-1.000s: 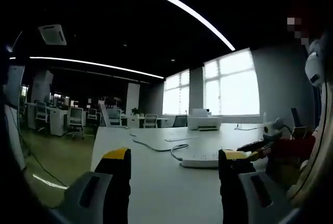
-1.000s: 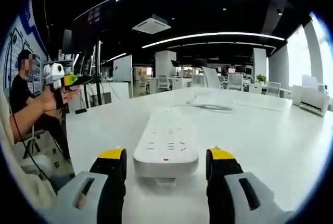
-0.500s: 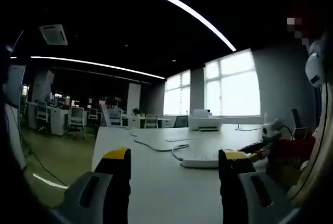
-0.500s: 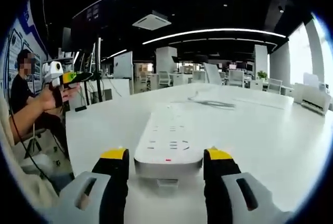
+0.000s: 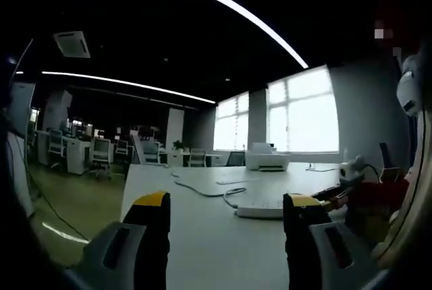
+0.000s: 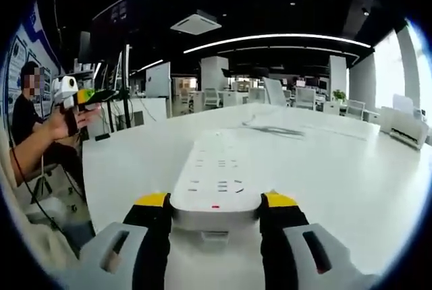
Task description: Pick up the power strip scattered on the table, fix it on the side mounting bracket of the table, and press the switch
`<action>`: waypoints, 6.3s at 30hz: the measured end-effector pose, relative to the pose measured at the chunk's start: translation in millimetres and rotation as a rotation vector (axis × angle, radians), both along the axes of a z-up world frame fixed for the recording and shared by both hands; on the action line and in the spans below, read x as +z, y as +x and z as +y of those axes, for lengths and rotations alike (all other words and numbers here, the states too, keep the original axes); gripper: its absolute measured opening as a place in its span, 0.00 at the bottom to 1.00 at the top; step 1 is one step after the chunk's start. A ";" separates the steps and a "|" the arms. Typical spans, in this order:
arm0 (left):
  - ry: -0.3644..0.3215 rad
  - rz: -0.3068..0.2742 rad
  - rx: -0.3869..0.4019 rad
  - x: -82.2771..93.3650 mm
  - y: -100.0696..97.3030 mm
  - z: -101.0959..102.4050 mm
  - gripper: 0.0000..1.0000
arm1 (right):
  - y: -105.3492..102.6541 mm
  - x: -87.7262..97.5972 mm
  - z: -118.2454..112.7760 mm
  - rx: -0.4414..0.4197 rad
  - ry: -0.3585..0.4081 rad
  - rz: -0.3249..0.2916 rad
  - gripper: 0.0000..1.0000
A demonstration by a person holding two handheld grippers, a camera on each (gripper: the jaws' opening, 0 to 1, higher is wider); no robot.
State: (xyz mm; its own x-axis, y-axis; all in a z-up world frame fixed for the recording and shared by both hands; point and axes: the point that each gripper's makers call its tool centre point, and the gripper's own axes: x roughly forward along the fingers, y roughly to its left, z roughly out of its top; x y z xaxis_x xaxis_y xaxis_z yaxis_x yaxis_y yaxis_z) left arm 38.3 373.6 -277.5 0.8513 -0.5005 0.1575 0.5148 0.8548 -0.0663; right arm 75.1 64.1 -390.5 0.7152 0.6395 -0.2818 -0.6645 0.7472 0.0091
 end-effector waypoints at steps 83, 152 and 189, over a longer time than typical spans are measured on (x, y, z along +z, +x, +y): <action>-0.053 0.347 -0.076 -23.5 46.6 -81.0 0.71 | -3.6 7.0 -1.7 -0.037 0.477 0.490 0.46; -0.834 0.935 -0.271 -55.4 127.0 -176.4 0.67 | -5.3 6.4 -0.8 -0.037 0.469 0.476 0.46; -0.818 1.014 -0.232 -77.6 170.1 -207.5 0.68 | -5.5 5.4 -0.3 -0.027 0.448 0.473 0.46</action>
State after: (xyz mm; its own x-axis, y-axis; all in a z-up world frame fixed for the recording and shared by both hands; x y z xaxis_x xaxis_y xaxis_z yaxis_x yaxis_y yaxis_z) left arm 208.4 166.1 -355.2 0.6780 -0.7151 -0.1700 0.0591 0.2835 -0.9571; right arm 69.7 63.8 -385.0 0.5963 0.7521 -0.2807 -0.4936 0.6193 0.6107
